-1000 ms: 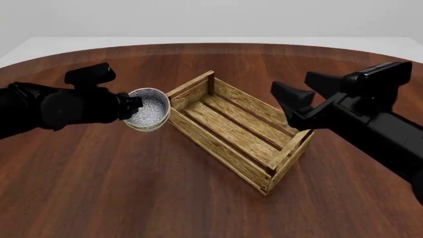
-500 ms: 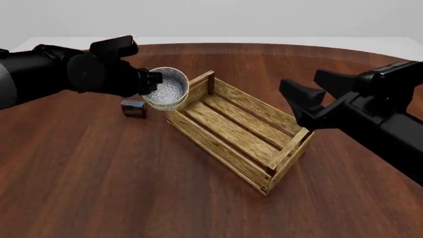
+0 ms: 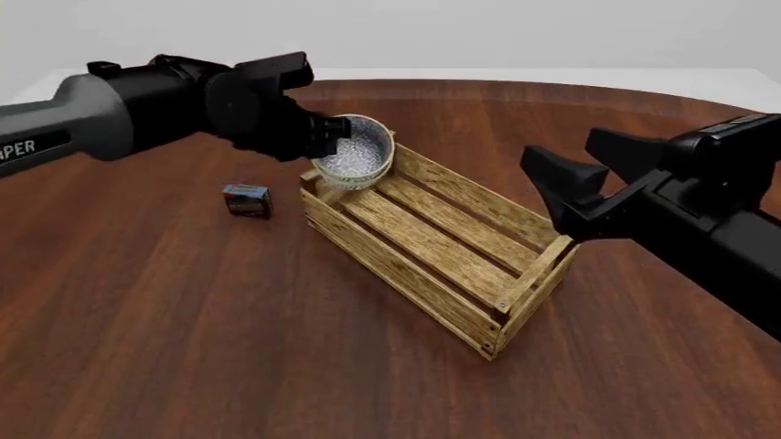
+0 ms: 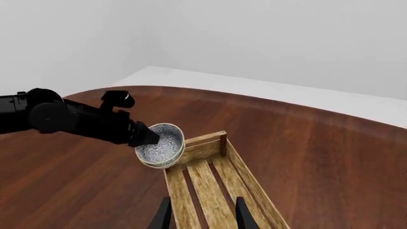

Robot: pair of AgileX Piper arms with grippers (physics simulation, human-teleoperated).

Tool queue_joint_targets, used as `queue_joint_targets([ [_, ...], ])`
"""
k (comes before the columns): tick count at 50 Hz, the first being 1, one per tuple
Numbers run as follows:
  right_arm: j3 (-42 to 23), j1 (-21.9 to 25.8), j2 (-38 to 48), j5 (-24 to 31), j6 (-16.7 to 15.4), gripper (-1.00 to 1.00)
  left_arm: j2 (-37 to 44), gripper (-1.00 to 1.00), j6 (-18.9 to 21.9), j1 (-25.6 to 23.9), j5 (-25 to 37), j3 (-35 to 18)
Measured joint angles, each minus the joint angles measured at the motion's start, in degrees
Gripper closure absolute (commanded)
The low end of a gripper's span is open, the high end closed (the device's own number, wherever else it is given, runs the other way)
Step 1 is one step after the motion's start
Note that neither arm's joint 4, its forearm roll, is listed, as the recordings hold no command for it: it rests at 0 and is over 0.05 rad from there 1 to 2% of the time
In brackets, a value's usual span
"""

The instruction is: Stack the right bowl on the left bowl and place them in the tray.

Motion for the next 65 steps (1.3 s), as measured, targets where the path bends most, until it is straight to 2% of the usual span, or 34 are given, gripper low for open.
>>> queue_joint_targets([
  [22,0.2,-0.2,-1.5,0.8,0.2,-1.0,8.3,1.0,-3.5,-4.0,1.4,-8.7],
  [47,0.5,-0.5,-3.4,1.8,0.3,-1.0,14.2,1.0,-5.5,-7.3,0.6,-11.9],
  [65,0.4,-0.6,-3.6,2.1,0.3,-1.0,19.2,1.0,-6.6,-8.2,1.4,-16.9],
])
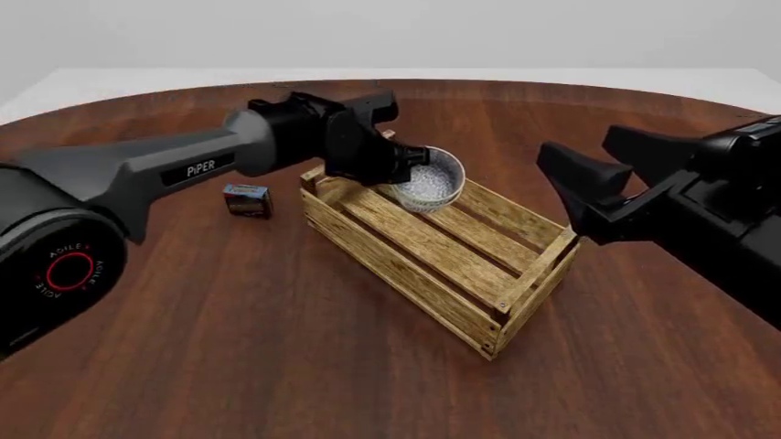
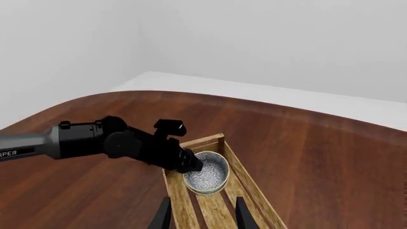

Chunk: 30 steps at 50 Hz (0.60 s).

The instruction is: Stack the right bowl on the left bowl and place them in the tray.

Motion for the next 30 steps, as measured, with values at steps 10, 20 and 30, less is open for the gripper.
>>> queue_joint_targets([
  [10,0.0,0.0,-0.2,0.2,0.0,-1.0,3.5,1.0,-0.7,-0.1,0.7,-3.1],
  [20,0.0,0.0,-0.5,0.4,-0.1,-1.0,6.8,1.0,-1.0,-0.1,1.5,-5.8],
  [30,0.1,-0.1,-0.7,0.5,-0.1,-1.0,9.5,1.0,-1.2,0.0,2.0,-7.8],
])
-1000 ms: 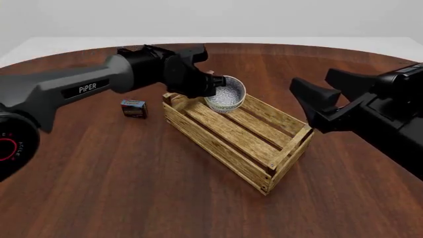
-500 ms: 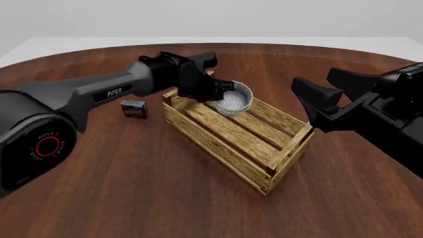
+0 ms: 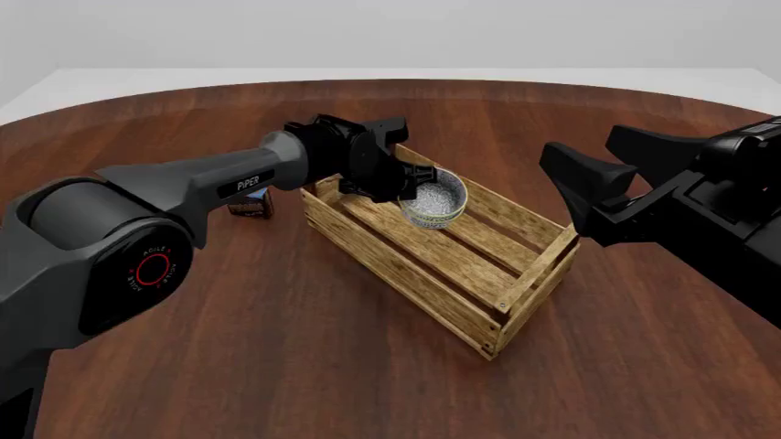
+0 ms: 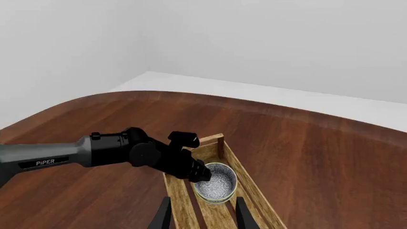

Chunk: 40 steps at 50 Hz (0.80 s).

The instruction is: Stack the right bowl on the left bowl and place them in the tray.

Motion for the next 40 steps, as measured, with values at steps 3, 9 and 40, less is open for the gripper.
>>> queue_joint_targets([
  [3,0.0,0.0,0.0,0.0,0.0,-1.0,0.7,1.0,-0.1,0.0,0.0,-0.4],
  [9,0.0,0.0,0.0,0.0,0.0,-1.0,2.0,1.0,-0.2,-0.1,0.1,-1.1],
  [40,-0.1,-0.1,0.9,-0.4,-0.2,-1.0,5.1,1.0,0.5,0.5,1.0,-3.1],
])
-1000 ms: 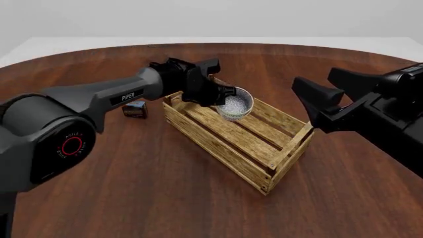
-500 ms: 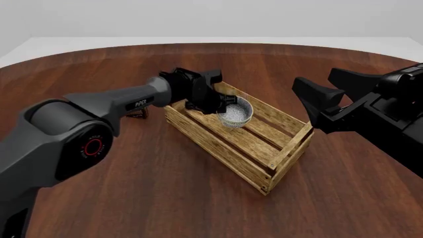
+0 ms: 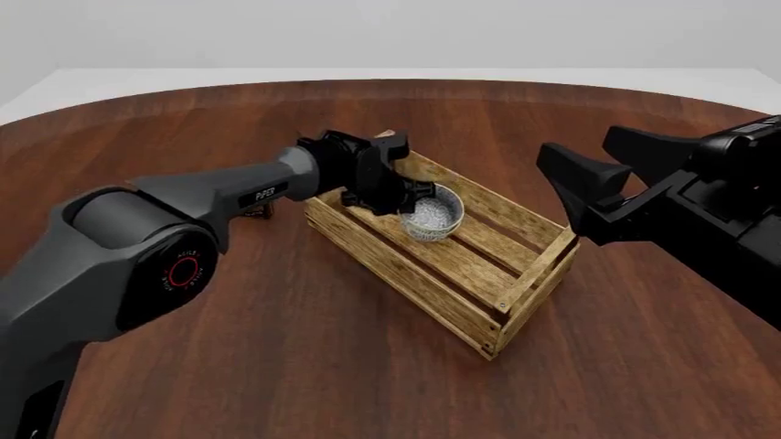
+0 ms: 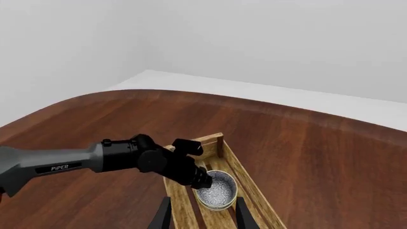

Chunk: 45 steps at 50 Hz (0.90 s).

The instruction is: Stack the right bowl on the left bowl and place them in the tray.

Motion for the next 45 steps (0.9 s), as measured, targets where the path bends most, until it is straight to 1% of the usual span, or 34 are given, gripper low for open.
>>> queue_joint_targets([
  [1,0.0,0.0,0.0,0.0,0.0,-1.0,0.0,-1.0,0.1,0.0,0.0,-0.1],
  [13,0.0,0.0,-0.2,0.1,0.0,-1.0,-0.2,-1.0,1.0,0.3,0.5,-0.7],
  [22,0.1,0.0,-0.4,0.2,-0.1,-1.0,-1.7,-1.0,1.3,0.2,0.3,0.4],
  [37,0.2,0.2,-0.8,0.4,-0.2,-1.0,-7.7,-1.0,1.8,-0.3,-1.0,5.1],
  [45,0.2,0.3,-0.8,0.4,-0.2,-1.0,-12.3,-1.0,2.3,-0.2,-2.6,9.0],
])
